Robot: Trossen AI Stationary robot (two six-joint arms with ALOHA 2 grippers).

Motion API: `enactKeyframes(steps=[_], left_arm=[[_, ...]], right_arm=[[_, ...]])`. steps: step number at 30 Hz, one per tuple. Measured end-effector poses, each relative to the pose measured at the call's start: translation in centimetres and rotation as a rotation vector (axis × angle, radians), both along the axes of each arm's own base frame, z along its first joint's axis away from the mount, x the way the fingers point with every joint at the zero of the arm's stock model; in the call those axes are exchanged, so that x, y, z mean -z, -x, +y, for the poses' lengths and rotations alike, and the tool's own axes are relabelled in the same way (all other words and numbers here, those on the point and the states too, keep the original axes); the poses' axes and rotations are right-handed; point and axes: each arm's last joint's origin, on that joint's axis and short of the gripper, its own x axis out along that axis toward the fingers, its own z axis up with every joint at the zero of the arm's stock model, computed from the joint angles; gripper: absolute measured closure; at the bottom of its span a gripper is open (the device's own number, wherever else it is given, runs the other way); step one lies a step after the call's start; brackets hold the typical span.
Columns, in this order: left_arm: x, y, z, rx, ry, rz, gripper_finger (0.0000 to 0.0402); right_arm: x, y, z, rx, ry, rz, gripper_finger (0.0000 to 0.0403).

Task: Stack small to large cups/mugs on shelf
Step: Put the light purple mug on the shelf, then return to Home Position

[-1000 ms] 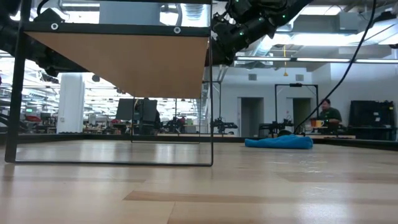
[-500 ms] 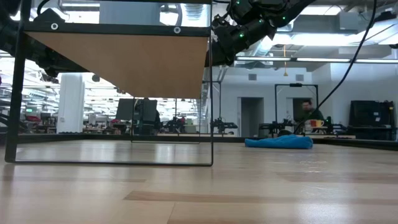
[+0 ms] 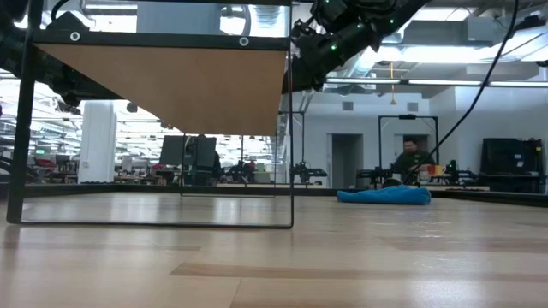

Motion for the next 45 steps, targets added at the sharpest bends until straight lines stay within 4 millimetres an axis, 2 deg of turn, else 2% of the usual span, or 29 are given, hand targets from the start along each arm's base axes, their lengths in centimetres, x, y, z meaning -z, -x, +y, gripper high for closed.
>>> enactKeyframes(steps=[4,7,13,18,23,28,33,38,45], left_arm=[[0.0,0.0,0.0,0.001,-0.007,0.004,0.0401],[0.0,0.0,0.0,0.003,-0.011,0.006,0.0401],[0.0,0.0,0.0,0.006,-0.024,0.013,0.0401],[-0.5,-0.1,0.0,0.013,-0.051,-0.021,0.0401],[-1.8,-0.3,-0.1,0.042,-0.181,-0.081,0.0401],[-2.3,-0.3,0.1,0.003,-0.244,-0.098,0.0401],[-2.5,-0.1,0.4,-0.070,-0.273,-0.090,0.0401],[-2.5,-0.1,0.9,-0.120,-0.276,-0.080,0.0401],[-1.8,0.0,1.7,-0.103,-0.229,-0.043,0.0401]], right_arm=[[-0.6,0.0,0.8,-0.021,-0.013,0.030,0.0269],[-2.3,0.2,1.2,-0.022,0.025,0.036,0.0269],[-4.1,1.3,1.1,0.088,0.109,0.084,0.0269],[-6.7,4.6,0.7,0.126,0.136,0.006,0.0269],[-6.5,9.3,0.6,0.160,0.144,-0.092,0.0269],[-5.2,14.5,1.6,0.230,0.209,-0.280,0.0269],[-3.1,18.3,2.6,0.247,0.292,-0.444,0.0269],[-0.3,20.6,2.6,0.253,0.288,-0.523,0.0269],[2.7,22.1,1.8,0.264,0.224,-0.557,0.0269]])
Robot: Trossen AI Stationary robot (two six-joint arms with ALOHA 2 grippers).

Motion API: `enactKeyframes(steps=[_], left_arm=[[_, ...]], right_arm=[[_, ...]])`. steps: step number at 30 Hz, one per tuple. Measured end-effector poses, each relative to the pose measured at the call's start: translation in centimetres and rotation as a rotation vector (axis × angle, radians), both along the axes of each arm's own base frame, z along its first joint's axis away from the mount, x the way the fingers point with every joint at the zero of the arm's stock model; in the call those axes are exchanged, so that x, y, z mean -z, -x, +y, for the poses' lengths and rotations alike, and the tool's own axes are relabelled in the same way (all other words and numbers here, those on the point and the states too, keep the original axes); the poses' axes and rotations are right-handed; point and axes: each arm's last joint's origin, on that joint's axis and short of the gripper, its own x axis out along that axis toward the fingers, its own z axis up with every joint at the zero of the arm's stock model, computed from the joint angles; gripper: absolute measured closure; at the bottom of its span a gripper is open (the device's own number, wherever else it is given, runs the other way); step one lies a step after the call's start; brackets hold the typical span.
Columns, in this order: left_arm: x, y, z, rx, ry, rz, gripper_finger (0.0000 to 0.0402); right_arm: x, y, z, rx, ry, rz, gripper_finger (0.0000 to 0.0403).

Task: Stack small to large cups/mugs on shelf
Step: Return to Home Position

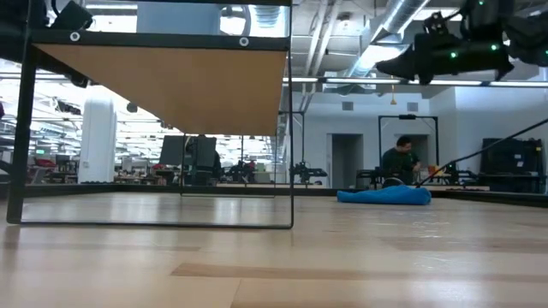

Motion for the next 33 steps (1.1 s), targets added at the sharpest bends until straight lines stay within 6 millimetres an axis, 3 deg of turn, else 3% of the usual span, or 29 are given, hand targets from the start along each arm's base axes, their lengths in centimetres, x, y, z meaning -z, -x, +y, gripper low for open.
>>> enactKeyframes(steps=[16,26,33], left_arm=[[0.2,0.0,1.4,0.025,-0.014,-0.066,0.0401],[2.6,-0.6,2.4,0.019,-0.017,-0.106,0.0401],[2.7,-0.5,2.7,0.030,-0.010,-0.116,0.0401]], right_arm=[[4.8,1.5,0.9,-0.034,-0.114,-0.047,0.0269],[5.3,3.6,3.0,-0.024,-0.087,-0.106,0.0269],[6.3,4.8,4.3,-0.004,-0.133,-0.071,0.0269]])
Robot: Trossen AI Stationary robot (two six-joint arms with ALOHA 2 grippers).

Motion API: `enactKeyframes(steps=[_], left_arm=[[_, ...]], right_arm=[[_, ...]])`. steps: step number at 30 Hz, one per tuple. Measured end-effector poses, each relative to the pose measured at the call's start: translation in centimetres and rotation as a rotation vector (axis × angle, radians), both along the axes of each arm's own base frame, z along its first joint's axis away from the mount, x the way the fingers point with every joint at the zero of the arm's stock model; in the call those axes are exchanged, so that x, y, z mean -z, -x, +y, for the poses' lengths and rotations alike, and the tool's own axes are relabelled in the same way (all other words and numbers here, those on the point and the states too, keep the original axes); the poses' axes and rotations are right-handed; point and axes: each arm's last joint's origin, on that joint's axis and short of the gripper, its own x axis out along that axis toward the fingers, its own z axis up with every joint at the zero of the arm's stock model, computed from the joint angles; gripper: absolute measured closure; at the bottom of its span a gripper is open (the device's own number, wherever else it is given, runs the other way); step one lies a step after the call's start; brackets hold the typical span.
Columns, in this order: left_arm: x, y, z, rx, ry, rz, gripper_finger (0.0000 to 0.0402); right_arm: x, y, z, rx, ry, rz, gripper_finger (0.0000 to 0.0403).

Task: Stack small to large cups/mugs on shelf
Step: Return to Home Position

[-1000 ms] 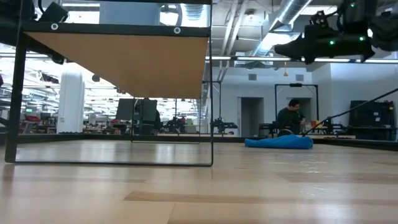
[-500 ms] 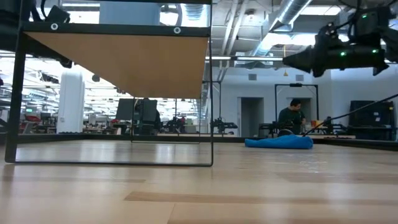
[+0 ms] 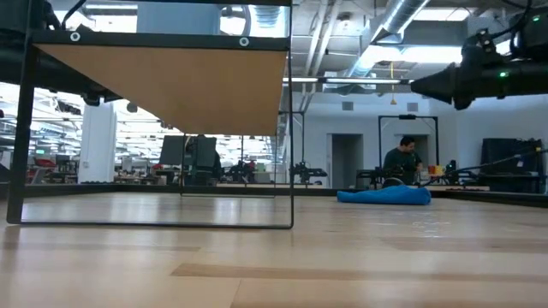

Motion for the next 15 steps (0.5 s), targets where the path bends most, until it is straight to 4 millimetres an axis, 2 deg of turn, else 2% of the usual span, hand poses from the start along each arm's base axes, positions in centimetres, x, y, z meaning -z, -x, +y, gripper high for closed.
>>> enactKeyframes(steps=[10,15], left_arm=[[0.1,0.2,0.3,0.021,0.025,-0.004,0.0401],[0.1,0.4,0.5,0.001,0.038,-0.013,0.0401]], right_arm=[[1.2,1.2,1.6,0.006,0.006,-0.006,0.0269],[1.8,1.3,1.6,0.006,-0.030,0.023,0.0269]])
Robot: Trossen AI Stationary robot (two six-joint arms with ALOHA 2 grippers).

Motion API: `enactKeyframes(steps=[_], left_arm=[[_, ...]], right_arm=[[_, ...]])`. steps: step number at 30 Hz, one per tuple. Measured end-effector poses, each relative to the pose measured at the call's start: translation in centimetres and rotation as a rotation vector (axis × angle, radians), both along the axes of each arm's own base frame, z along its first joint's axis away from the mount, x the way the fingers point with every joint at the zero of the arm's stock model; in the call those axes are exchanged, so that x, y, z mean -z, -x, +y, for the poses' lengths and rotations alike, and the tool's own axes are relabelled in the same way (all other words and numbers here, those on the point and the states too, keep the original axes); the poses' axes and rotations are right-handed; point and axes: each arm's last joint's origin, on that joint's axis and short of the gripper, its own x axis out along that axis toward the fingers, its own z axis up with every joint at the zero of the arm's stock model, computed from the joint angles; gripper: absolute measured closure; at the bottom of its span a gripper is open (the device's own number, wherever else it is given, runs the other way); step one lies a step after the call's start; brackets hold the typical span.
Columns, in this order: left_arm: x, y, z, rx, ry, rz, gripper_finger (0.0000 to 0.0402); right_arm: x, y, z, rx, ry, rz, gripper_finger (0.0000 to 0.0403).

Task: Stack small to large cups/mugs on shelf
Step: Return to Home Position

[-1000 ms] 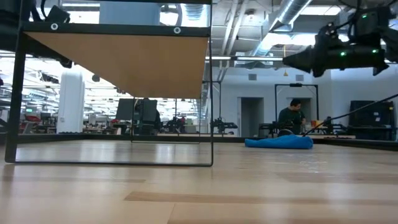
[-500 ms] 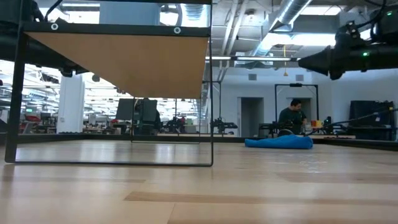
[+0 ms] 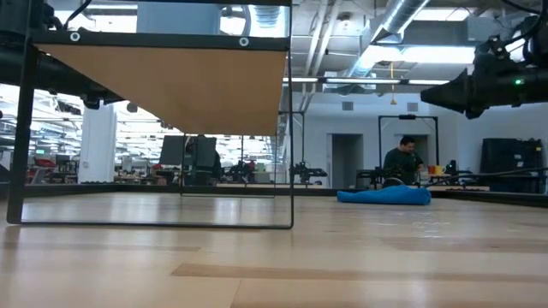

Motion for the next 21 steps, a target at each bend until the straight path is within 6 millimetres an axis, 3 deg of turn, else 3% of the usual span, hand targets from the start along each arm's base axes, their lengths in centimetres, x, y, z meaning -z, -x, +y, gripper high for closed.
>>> enactKeyframes(steps=[5,21], left_arm=[[1.0,-0.2,0.3,-0.007,-0.026,-0.017,0.0401],[1.1,-0.2,0.4,-0.040,-0.038,0.009,0.0401]], right_arm=[[0.0,0.0,0.0,0.002,0.002,0.000,0.0269],[0.0,0.0,0.0,-0.004,0.000,0.001,0.0269]])
